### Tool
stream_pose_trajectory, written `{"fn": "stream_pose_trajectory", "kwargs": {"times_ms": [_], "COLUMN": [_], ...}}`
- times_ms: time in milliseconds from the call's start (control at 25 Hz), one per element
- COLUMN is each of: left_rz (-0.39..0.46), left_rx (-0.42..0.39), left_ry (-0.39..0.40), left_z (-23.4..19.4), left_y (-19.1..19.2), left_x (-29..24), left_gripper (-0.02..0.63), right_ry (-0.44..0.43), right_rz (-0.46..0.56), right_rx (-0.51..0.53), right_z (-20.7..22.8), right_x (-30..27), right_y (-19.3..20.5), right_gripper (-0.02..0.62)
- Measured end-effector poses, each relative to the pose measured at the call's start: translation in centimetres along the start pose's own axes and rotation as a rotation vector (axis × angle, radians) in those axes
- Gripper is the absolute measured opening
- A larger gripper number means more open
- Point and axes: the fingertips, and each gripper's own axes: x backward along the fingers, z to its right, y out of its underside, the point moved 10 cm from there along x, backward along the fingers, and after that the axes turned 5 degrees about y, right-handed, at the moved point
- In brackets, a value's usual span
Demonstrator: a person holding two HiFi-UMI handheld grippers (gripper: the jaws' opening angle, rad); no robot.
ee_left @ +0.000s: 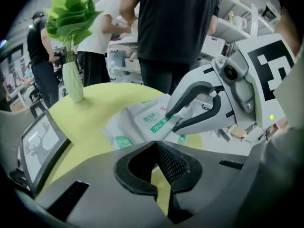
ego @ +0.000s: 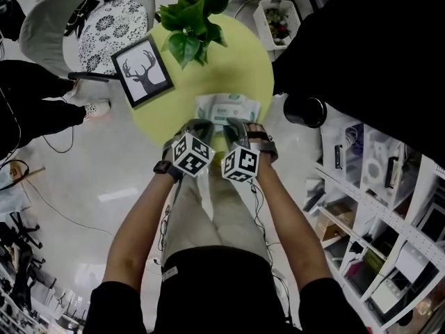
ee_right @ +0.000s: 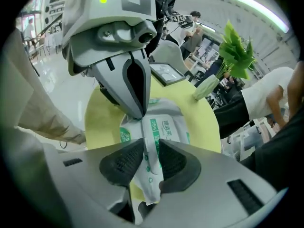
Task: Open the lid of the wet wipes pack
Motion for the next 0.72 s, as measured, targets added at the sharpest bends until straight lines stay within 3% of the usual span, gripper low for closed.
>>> {"fn": "stream_pose_trajectory", "kwargs": {"times_ms": [320,560,720], "left_rz": [-0.103,-0.125,-0.149], "left_rx": [-0.113,-0.11,-0.167], "left_ry": [-0.022,-0.02,-0.039], "left_z": [0.53,0.56,0.88], "left_y": [-0.76,-0.86,-0.93], "left_x": [-0.44,-0.54,-0.7], "left_gripper": [0.018,0.018,0.018], "right_ry": [-0.029,-0.02,0.02], "right_rz": [-0.005,-0.004,0.005], "right_rx": [-0.212,-0.367,-0.344], "right_z": [0.63,0.75,0.35], "right_x": [-0.12,0.01,0.19], "right_y": [0.28,0.51,0.48], "right_gripper": [0.087,0.086,0.084]}}
